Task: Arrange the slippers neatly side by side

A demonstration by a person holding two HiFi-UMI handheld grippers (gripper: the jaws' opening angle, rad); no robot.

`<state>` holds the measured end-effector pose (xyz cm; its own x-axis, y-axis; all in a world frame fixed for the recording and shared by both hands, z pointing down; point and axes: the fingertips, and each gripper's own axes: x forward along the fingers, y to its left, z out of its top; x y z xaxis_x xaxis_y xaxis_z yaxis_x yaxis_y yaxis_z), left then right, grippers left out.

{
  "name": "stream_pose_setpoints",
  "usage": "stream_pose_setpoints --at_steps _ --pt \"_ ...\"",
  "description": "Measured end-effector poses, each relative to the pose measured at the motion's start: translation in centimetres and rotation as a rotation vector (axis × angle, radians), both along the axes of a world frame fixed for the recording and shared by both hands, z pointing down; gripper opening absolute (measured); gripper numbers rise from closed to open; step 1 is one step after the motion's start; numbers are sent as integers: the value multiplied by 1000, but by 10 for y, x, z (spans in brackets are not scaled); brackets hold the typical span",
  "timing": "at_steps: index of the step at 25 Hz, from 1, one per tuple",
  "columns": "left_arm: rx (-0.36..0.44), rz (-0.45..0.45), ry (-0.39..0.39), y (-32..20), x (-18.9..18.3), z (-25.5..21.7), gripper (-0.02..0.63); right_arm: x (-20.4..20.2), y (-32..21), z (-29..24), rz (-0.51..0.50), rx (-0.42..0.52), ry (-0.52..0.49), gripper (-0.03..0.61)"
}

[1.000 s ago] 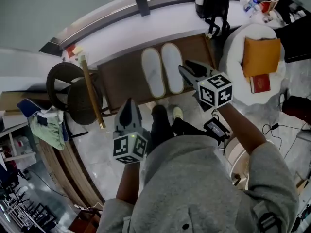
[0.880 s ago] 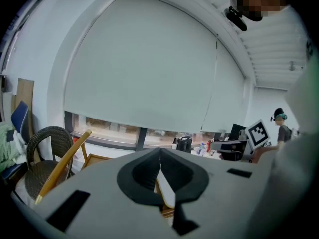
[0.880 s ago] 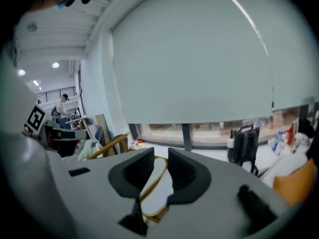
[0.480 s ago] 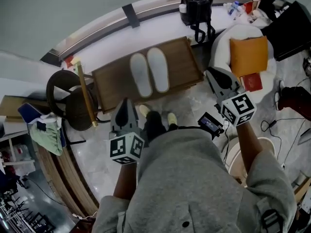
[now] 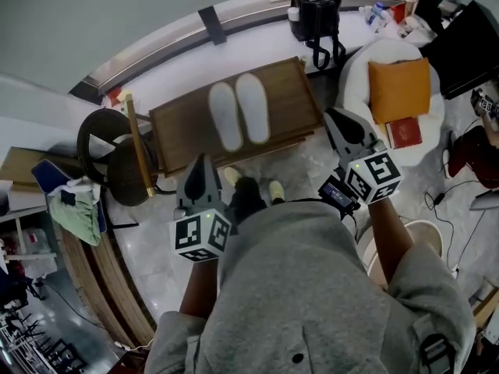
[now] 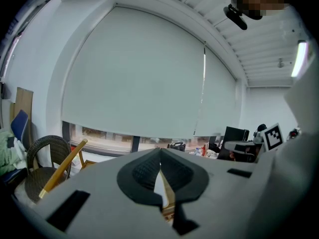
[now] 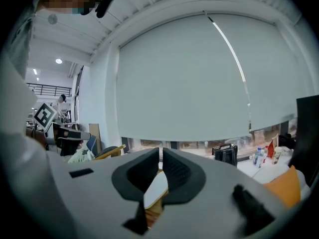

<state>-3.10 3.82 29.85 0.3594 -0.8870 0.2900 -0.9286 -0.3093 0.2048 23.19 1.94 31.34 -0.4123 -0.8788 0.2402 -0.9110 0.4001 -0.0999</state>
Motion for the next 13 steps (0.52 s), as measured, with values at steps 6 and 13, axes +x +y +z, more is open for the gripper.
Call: stream_pose_setpoints --at_steps 6,13 --pt "8 1 -3 -3 3 -3 14 -2 -4 -1 -6 10 -20 40" --pt "2 5 -5 -11 3 -3 14 -2 -10 0 8 13 -23 35"
